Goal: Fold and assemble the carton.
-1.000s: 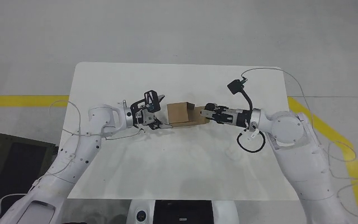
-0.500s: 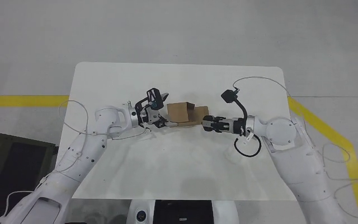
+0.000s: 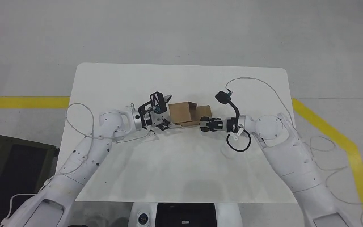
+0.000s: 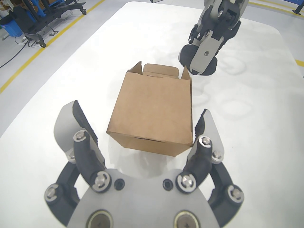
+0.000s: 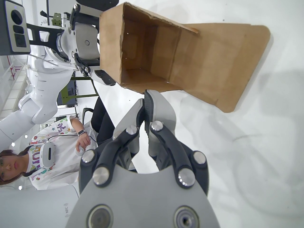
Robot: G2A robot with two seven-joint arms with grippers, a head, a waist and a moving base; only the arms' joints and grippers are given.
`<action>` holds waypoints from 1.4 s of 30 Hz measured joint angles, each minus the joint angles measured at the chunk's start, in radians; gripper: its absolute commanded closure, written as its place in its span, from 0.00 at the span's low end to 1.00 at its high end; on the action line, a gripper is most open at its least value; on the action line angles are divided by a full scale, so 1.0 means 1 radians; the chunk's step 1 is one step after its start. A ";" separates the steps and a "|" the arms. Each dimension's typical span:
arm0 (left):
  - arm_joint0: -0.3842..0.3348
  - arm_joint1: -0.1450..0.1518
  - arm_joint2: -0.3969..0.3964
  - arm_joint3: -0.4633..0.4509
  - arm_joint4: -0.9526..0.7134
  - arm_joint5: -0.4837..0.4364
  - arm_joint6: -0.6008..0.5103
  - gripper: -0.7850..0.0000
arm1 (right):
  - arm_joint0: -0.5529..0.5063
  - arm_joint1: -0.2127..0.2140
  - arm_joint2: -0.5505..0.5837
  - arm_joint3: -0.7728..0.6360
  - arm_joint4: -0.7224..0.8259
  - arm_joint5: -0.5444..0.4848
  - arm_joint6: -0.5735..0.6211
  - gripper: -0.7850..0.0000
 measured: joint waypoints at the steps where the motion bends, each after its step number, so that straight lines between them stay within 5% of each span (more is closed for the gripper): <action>1: -0.002 -0.002 0.001 0.005 0.000 0.000 0.003 0.00 | 0.011 -0.002 -0.005 0.012 -0.002 0.000 -0.004 1.00; 19: -0.038 -0.023 0.019 0.057 0.018 -0.038 0.023 0.00 | 0.196 -0.057 -0.156 0.208 0.047 -0.101 0.035 1.00; 42: -0.022 -0.023 0.002 0.037 0.049 -0.095 0.006 0.00 | 0.297 -0.132 -0.294 0.362 0.122 -0.213 0.017 1.00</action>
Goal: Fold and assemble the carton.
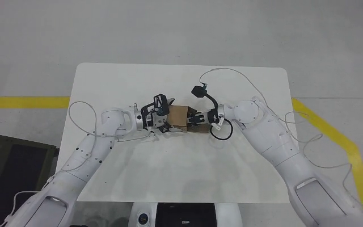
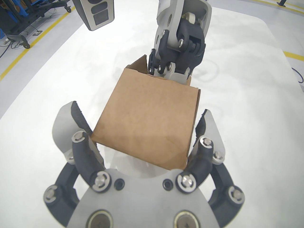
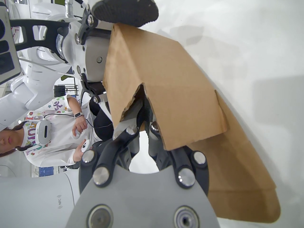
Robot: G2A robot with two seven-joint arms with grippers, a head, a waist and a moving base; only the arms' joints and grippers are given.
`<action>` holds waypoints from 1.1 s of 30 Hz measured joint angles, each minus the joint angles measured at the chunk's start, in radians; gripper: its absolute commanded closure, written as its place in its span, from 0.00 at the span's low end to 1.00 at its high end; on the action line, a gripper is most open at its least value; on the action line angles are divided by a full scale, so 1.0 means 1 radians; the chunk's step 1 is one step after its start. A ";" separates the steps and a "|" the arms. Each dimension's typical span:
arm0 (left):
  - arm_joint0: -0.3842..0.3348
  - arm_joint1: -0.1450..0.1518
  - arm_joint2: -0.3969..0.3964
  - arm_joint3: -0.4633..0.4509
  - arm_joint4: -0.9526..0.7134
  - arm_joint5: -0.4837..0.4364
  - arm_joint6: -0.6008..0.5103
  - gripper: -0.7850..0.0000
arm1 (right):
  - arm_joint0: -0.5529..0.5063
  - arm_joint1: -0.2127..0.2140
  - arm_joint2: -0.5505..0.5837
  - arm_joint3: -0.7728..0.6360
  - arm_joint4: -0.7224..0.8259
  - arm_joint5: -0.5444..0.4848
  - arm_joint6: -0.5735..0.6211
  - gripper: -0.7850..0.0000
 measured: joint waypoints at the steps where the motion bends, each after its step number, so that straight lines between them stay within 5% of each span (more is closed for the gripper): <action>1: 0.002 0.000 -0.002 -0.002 0.001 -0.002 -0.002 0.00 | -0.002 -0.001 0.001 0.005 0.003 -0.002 -0.003 1.00; 19: 0.021 0.003 -0.025 -0.021 0.007 -0.011 -0.013 0.00 | -0.127 0.088 0.194 -0.158 -0.131 0.114 -0.024 1.00; 33: 0.036 0.004 -0.037 -0.038 0.013 -0.017 -0.022 0.00 | -0.040 0.069 0.138 -0.099 -0.193 0.086 -0.017 1.00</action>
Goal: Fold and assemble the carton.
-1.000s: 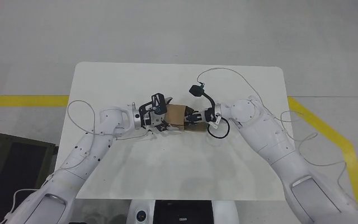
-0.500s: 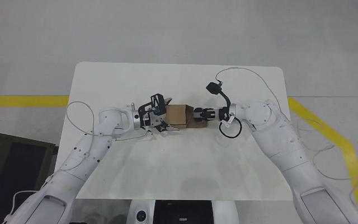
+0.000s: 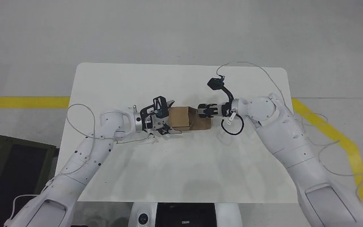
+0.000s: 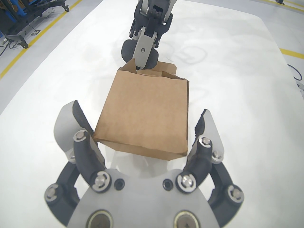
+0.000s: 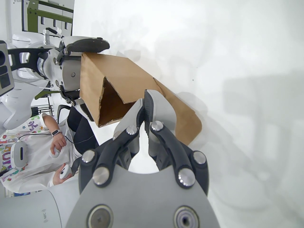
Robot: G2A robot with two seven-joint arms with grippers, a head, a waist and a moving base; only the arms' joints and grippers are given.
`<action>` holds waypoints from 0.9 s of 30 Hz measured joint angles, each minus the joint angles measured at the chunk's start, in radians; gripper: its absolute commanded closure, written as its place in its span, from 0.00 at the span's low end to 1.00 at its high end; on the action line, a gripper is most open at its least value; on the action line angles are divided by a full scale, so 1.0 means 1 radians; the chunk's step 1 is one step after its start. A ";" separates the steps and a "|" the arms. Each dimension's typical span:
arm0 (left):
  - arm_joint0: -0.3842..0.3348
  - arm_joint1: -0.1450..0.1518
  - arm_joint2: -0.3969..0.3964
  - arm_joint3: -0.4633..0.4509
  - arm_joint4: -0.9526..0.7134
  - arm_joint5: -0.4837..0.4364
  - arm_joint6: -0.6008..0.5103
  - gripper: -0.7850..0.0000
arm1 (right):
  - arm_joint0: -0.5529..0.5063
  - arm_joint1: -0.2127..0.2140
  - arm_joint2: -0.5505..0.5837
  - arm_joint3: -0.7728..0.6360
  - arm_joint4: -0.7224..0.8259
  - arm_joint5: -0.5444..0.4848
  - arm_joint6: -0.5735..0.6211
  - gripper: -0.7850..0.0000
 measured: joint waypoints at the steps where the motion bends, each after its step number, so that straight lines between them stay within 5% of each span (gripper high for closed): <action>1: 0.001 0.000 -0.001 -0.001 0.000 0.000 -0.001 0.00 | 0.007 -0.003 -0.008 0.007 0.004 -0.010 0.012 1.00; 27: 0.012 -0.003 -0.010 -0.012 0.012 -0.001 -0.010 0.00 | 0.014 -0.057 -0.114 0.087 0.167 -0.045 0.043 1.00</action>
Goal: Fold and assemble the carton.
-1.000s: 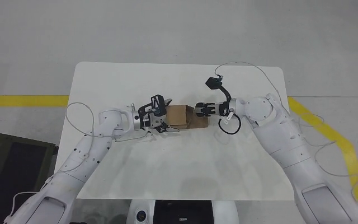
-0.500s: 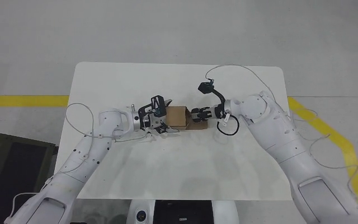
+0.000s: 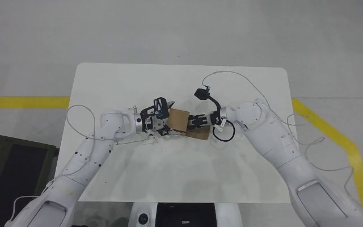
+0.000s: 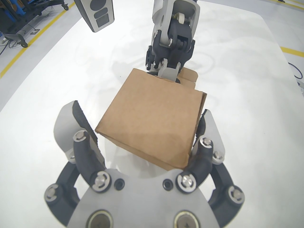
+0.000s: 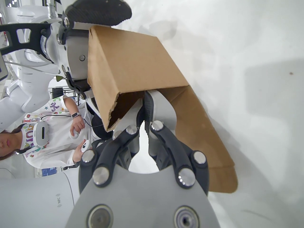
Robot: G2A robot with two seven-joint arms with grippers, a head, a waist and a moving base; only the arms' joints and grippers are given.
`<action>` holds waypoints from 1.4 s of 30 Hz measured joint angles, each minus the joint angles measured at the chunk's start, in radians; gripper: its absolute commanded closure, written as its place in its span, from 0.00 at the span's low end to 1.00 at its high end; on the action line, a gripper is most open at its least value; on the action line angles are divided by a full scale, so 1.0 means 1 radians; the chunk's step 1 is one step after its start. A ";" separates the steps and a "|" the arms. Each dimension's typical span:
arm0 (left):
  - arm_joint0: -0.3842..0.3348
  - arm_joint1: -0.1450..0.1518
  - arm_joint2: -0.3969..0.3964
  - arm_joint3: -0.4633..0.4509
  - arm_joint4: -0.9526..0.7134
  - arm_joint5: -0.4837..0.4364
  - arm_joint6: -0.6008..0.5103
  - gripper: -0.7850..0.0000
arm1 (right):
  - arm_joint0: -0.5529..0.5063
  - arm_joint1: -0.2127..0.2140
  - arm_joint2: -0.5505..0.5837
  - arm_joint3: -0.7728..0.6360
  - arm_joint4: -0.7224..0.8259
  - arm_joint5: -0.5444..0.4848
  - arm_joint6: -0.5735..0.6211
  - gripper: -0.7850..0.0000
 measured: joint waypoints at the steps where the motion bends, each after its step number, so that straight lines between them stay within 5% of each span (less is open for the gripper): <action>1: 0.001 0.000 0.000 0.000 0.001 0.000 0.000 0.00 | 0.000 -0.003 -0.004 0.002 0.007 0.001 -0.002 1.00; 24: 0.014 -0.001 -0.010 -0.016 0.010 0.004 -0.005 0.00 | -0.008 -0.022 -0.003 0.053 0.054 -0.026 -0.036 1.00; 33: 0.018 -0.001 -0.015 -0.019 0.016 0.008 -0.003 0.00 | -0.056 0.022 0.093 -0.025 0.007 0.009 -0.036 1.00; 42: 0.023 -0.001 -0.020 -0.023 0.019 0.014 -0.002 0.00 | -0.198 0.099 0.263 -0.265 -0.113 0.138 0.000 0.85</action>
